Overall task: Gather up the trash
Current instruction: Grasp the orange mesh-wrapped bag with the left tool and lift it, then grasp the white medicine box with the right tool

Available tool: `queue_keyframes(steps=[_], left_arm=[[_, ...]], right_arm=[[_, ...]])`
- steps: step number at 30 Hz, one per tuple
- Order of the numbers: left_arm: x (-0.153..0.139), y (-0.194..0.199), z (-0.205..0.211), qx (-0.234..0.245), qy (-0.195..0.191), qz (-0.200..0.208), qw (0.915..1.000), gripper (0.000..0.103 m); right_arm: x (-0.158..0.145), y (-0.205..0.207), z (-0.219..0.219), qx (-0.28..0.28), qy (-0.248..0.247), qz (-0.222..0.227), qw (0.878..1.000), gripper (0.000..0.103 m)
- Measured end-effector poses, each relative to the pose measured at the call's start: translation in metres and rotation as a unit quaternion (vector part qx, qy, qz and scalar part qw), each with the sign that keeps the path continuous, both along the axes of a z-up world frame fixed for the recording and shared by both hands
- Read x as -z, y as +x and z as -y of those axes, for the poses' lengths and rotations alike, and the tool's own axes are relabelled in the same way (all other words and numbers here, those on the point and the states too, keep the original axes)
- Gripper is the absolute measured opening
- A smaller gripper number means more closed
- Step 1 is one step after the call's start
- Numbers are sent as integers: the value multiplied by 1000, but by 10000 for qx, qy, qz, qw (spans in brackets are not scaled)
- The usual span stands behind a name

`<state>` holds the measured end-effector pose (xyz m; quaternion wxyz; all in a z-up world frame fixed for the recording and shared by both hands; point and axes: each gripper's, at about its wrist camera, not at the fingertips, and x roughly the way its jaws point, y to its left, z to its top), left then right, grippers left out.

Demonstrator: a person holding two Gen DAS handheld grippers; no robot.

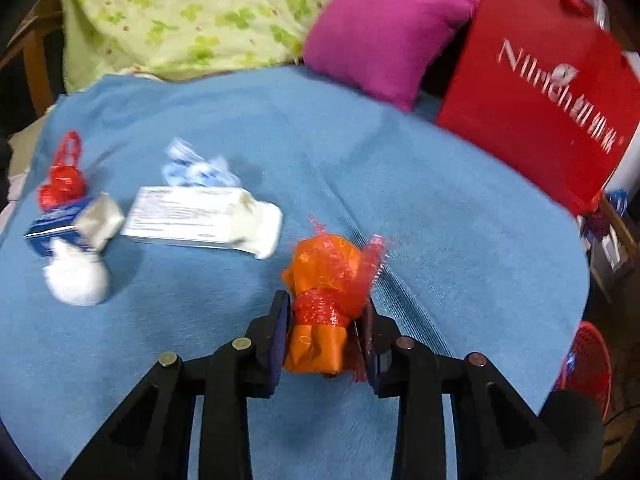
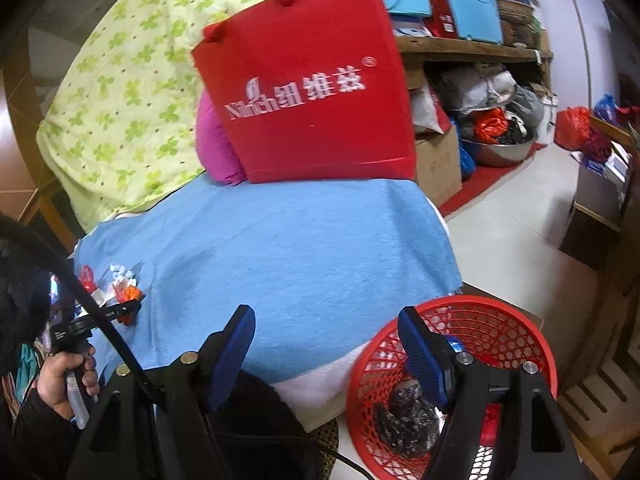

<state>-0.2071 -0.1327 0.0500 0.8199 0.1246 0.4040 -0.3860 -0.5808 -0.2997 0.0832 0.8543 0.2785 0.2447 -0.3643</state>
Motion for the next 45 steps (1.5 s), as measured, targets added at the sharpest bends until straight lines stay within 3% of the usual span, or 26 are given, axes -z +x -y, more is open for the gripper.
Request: queue_keyframes(steps=[4, 9, 13, 17, 25, 32, 35, 40, 43, 45], left_arm=[[-25, 8, -50, -566, -352, 303, 9973, 34], [-29, 38, -109, -1536, -452, 484, 9859, 34], [-21, 62, -154, -2384, -543, 496, 9684, 34], [-7, 83, -187, -3103, -706, 213, 9478, 34], [-4, 95, -185, -3117, -775, 117, 9469, 35], [-5, 96, -190, -3173, -866, 82, 9443, 35], [-3, 100, -191, -3190, -890, 18, 9436, 35], [-2, 104, -191, -3220, -926, -16, 9422, 35], [-2, 104, -192, -3255, -925, -17, 9410, 35], [-2, 104, -193, -3288, -932, -24, 9398, 35]], right_arm=[[-8, 22, -11, -291, -102, -55, 9995, 77], [-17, 69, -27, -860, -231, -123, 9959, 77], [-23, 122, -43, -1544, -376, -235, 9870, 77], [-25, 188, -64, -2310, -532, -461, 9704, 77], [-2, 331, -93, -3490, -561, -969, 9304, 77], [16, 416, -113, -4087, -794, -1242, 9007, 77], [23, 442, -118, -4239, -928, -1316, 8913, 77], [37, 464, -112, -4249, -858, -1377, 8906, 77], [46, 461, -112, -4433, -142, -1290, 8869, 77], [45, 450, -120, -4731, 293, -1141, 8731, 77]])
